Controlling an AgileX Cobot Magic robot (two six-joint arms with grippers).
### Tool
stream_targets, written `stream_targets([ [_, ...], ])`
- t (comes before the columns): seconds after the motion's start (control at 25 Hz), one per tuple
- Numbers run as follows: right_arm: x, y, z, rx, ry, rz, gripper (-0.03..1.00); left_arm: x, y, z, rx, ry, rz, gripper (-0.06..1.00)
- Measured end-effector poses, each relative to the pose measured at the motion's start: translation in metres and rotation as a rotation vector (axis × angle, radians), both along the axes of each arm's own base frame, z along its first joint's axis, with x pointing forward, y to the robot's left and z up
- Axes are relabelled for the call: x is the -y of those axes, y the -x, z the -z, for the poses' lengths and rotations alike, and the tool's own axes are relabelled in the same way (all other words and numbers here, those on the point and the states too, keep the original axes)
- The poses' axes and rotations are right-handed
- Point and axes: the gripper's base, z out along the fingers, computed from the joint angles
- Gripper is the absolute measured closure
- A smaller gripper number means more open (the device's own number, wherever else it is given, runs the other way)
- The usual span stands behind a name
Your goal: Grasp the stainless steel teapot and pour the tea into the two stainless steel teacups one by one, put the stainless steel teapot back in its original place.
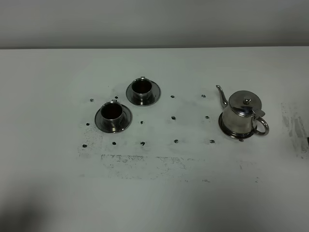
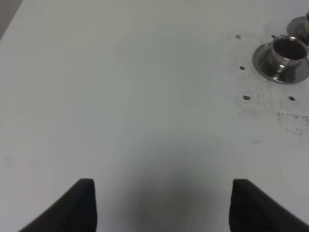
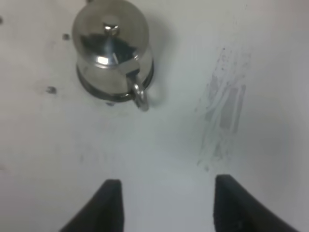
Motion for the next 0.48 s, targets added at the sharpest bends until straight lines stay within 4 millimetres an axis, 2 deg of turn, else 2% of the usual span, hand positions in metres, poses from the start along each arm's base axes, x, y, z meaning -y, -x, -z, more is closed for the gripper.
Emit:
stream_targets([
  [0.2, 0.001, 0.055, -0.002, 0.074, -0.034, -0.004, 0.68, 0.0, 0.0, 0.0, 0.0, 0.0, 0.0, 0.38],
  [0.32, 0.001, 0.085, 0.006, 0.06, -0.05, -0.013, 0.73, 0.0, 0.0, 0.0, 0.0, 0.0, 0.0, 0.38],
  [0.48, 0.002, 0.11, 0.016, 0.09, -0.052, -0.018, 0.77, 0.0, 0.0, 0.0, 0.0, 0.0, 0.0, 0.38],
])
